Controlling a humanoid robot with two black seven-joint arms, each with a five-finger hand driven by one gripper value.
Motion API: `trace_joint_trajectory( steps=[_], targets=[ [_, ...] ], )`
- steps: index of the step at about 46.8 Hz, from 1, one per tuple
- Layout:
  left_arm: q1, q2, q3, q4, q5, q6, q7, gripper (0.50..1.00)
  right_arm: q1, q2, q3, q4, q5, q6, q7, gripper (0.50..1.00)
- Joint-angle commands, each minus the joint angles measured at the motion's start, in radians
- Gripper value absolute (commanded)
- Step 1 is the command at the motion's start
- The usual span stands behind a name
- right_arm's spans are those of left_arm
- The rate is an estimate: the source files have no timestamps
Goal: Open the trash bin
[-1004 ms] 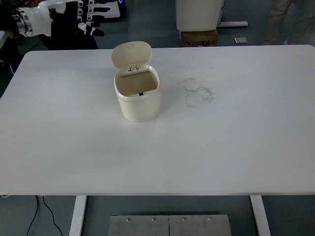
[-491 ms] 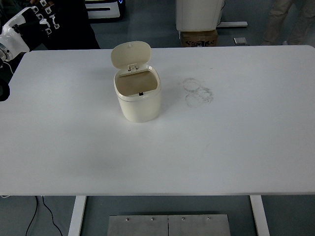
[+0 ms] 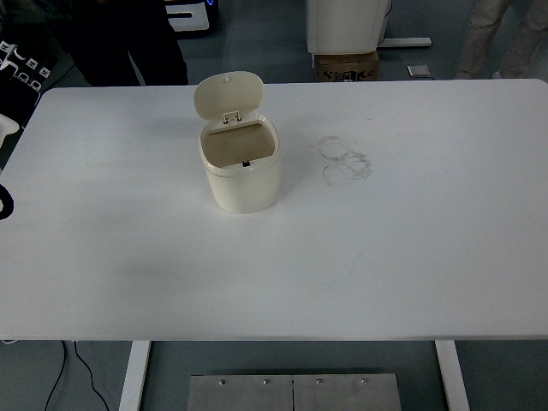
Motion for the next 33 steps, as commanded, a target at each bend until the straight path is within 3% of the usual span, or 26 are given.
trace_joint_trajectory(
  steps=[1,14,33],
  targets=[
    [0.005,-0.002,-0.024,0.029,-0.004,-0.004,0.003,1.000,0.001,0.000,0.000,0.000,0.000,0.000,-0.001,0.991],
    [0.016,-0.086,-0.049,0.174,-0.008,0.005,0.008,1.000,0.001,0.000,0.000,0.000,0.000,0.000,-0.001,0.991],
    [0.079,-0.114,-0.057,0.182,-0.094,0.004,0.014,1.000,0.001,0.000,0.000,0.000,0.000,0.000,0.001,0.991]
  ],
)
